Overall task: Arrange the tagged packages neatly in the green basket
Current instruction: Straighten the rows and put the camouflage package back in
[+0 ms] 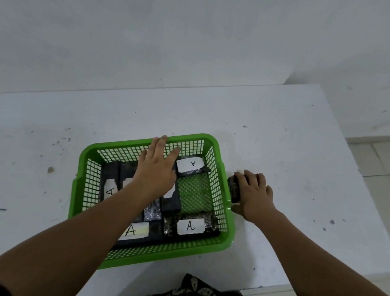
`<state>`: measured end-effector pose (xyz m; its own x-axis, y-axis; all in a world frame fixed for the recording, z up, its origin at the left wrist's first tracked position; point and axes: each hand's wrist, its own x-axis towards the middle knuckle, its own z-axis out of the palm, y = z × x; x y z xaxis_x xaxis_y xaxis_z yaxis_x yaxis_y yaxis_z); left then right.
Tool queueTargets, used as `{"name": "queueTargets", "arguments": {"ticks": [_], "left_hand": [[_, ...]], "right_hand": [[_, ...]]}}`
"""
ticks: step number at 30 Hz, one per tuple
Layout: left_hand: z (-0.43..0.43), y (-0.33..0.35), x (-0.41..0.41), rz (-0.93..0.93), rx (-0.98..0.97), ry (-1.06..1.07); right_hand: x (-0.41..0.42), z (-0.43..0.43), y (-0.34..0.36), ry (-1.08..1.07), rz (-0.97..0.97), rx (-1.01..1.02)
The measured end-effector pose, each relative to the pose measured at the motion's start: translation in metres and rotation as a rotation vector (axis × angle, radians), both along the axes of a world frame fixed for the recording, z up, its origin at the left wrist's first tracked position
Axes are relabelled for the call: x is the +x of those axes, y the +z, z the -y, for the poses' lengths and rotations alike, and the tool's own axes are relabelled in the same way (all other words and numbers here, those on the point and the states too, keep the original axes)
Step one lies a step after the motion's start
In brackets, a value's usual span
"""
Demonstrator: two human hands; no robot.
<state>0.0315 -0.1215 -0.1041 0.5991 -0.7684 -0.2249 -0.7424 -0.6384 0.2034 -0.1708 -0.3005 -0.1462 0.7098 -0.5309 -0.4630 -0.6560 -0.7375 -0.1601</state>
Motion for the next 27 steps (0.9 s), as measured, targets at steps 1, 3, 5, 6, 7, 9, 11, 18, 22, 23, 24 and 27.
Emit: {"name": "queueTargets", "arguments": {"ticks": [1, 3, 5, 6, 7, 9, 11, 18, 22, 23, 24, 27], "left_hand": [[0.001, 0.0, 0.0, 0.006, -0.006, 0.005], [0.001, -0.001, 0.001, 0.024, -0.009, 0.009], [0.0, -0.002, 0.002, 0.034, -0.011, 0.013], [-0.001, -0.002, 0.001, 0.031, -0.01, 0.014], [-0.001, -0.002, 0.002, 0.025, -0.009, 0.017], [-0.001, 0.0, 0.005, 0.009, -0.025, 0.022], [-0.001, 0.003, 0.009, -0.002, -0.071, 0.03], [-0.006, 0.011, 0.029, 0.008, -0.1, 0.074], [-0.023, 0.009, 0.046, -0.024, -0.021, 0.122], [-0.028, 0.009, 0.05, -0.025, -0.014, 0.115], [-0.033, 0.009, 0.052, -0.021, -0.009, 0.11], [-0.043, 0.008, 0.057, -0.014, 0.0, 0.114]], "right_hand": [[-0.002, 0.0, -0.001, 0.004, 0.004, -0.023], [-0.005, -0.001, -0.002, 0.0, 0.035, -0.065], [-0.005, 0.003, -0.003, -0.014, 0.082, -0.066], [-0.004, 0.005, -0.004, -0.048, 0.132, -0.038], [-0.002, 0.007, -0.004, -0.11, 0.214, 0.01], [0.006, 0.009, 0.006, -0.335, 0.429, 0.19], [0.017, 0.008, 0.029, -0.579, 0.633, 0.455], [0.051, -0.005, 0.09, -0.701, 0.91, 0.872], [0.066, -0.024, 0.105, -0.671, 0.85, 1.006], [0.067, -0.03, 0.104, -0.666, 0.82, 1.022], [0.067, -0.035, 0.1, -0.657, 0.788, 1.035], [0.066, -0.053, 0.086, -0.525, 0.633, 0.877]]}}
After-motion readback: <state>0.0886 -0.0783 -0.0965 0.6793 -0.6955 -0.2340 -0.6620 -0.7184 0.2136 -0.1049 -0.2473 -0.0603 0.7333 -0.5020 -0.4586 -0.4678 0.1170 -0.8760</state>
